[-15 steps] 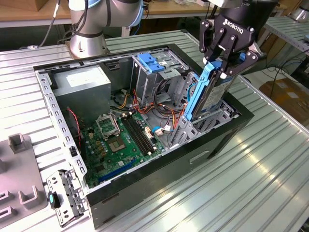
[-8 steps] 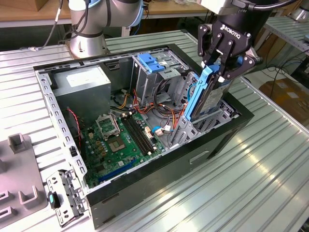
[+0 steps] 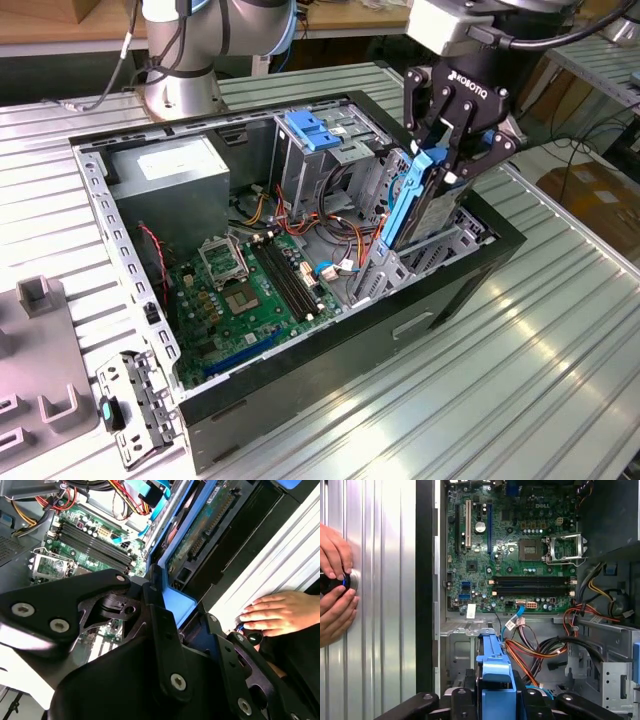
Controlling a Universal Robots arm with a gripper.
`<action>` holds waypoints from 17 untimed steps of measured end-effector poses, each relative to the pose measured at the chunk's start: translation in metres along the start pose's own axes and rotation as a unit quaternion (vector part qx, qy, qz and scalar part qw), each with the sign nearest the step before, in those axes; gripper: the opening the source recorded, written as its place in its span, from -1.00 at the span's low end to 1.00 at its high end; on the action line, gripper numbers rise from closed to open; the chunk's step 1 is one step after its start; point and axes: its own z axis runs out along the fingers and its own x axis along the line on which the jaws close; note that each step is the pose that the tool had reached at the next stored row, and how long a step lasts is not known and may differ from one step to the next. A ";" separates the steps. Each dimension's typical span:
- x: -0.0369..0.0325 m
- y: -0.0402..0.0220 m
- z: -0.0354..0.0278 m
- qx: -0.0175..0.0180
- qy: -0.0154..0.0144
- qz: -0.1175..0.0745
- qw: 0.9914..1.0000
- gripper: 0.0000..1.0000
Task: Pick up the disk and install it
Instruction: 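Insert the disk into the insertion slot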
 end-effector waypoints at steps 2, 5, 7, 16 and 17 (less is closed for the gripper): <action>-0.0002 0.0000 0.0050 0.000 0.000 0.000 1.000 -0.26; -0.0006 0.0001 0.0144 -0.001 0.000 0.000 1.000 -0.26; -0.0008 0.0001 0.0182 -0.001 0.000 0.000 1.000 -0.26; -0.0016 0.0002 0.0380 -0.001 0.000 0.000 1.000 -0.26; -0.0017 0.0002 0.0397 -0.001 0.000 0.000 1.000 -0.26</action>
